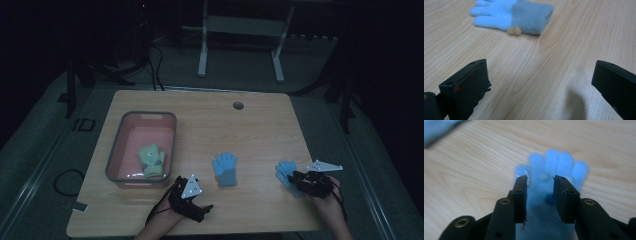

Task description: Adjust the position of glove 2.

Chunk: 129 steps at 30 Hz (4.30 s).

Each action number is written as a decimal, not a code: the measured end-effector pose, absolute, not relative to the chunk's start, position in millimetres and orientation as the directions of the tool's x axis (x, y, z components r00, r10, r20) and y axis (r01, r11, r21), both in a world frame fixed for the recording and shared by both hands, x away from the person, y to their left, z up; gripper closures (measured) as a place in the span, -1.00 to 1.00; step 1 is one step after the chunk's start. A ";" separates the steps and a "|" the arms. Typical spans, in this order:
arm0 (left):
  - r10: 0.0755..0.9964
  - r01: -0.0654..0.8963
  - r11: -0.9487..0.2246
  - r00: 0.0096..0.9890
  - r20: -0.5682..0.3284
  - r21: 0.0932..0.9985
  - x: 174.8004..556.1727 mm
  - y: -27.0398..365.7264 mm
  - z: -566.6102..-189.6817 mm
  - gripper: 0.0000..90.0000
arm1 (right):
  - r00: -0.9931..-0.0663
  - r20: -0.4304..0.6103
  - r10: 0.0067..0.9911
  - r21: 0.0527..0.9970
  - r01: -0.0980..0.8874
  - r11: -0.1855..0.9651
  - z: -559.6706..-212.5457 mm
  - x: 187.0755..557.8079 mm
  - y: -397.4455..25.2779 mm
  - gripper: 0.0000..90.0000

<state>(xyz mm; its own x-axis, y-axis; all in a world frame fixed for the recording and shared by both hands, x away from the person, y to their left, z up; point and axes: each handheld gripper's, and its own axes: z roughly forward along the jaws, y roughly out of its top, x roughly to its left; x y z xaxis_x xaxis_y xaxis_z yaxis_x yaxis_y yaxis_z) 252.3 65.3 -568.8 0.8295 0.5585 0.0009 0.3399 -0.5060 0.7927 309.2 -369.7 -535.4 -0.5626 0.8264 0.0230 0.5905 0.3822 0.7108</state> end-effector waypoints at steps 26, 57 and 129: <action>0.564 0.329 -0.503 0.826 0.015 0.799 250.9 64.9 -568.6 -0.97 | -0.379 0.050 0.924 0.757 0.618 0.213 -497.1 305.6 -299.3 0.92; 0.552 0.322 -0.510 0.834 0.017 0.798 249.9 64.3 -568.6 -0.97 | -0.318 0.010 0.948 0.691 0.687 0.223 -548.9 337.0 -236.6 0.84; 0.547 0.320 -0.519 0.837 0.020 0.792 250.0 63.7 -568.8 -0.97 | -0.626 -0.013 0.780 0.793 0.469 0.389 -479.2 342.3 -244.4 0.92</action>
<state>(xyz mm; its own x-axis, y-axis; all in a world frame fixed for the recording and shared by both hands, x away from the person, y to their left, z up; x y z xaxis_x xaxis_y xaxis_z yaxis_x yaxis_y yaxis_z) 250.0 63.7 -568.8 0.8372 0.5465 0.0199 0.3202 -0.5194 0.7922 342.3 -244.4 -479.2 -0.6255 0.7801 -0.0130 0.4690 0.3893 0.7927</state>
